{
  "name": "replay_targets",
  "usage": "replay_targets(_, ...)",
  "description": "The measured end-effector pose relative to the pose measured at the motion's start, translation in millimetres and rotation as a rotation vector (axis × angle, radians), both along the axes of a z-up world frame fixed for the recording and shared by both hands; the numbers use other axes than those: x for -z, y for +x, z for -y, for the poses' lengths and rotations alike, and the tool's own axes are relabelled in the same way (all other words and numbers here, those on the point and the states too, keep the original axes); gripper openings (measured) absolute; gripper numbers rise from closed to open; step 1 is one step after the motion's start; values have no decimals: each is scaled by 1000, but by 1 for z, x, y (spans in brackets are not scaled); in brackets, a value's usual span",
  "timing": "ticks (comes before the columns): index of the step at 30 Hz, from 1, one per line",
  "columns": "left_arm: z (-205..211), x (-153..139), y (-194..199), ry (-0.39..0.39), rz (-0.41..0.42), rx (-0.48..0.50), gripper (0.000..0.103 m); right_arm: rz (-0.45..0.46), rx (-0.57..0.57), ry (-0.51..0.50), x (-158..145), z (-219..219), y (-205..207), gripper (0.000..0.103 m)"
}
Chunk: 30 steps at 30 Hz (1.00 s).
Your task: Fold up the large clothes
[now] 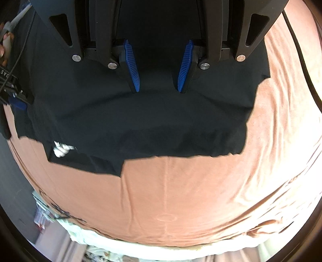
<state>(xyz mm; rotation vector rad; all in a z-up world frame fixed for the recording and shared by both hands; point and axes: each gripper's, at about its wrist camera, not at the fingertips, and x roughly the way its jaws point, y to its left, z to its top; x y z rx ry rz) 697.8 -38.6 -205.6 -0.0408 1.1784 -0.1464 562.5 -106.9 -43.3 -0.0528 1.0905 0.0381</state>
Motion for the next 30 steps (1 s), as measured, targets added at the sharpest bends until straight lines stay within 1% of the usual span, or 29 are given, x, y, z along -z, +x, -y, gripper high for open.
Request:
replay_targets(2,-9,-7,0,-1,18,-38,42,12,27,9,-3,2,2,54)
replay_targets(5,-26,-21,-17,-28,58,-53,42,47,41,17,-12,2,-3,54)
replay_targets(9,-48,-25,-41,-54,47,-70,42,75,8,42,-23,-7,-19,54)
replay_targets(13,-75,-27,-75,-73,29,-94,42,85,-29,64,-29,-23,-36,54)
replay_targets(17,-105,-27,-116,-102,18,-116,42,74,-67,85,-26,-37,-48,54)
replay_targets(21,-133,-27,-150,-134,16,-151,42,55,-107,117,-19,-53,-62,54)
replay_targets(22,-137,-26,-153,-141,13,-159,42,52,-114,124,-18,-59,-65,54)
replay_targets(24,-150,-24,-164,-177,0,-183,42,42,-137,139,-14,-70,-73,54)
replay_targets(27,-176,-19,-189,-252,-14,-226,42,31,-163,161,-10,-82,-85,54)
replay_targets(28,-177,-18,-193,-266,-16,-233,42,28,-172,167,-8,-86,-88,54)
replay_targets(30,-187,-14,-206,-317,-27,-253,42,24,-183,184,-5,-92,-95,51)
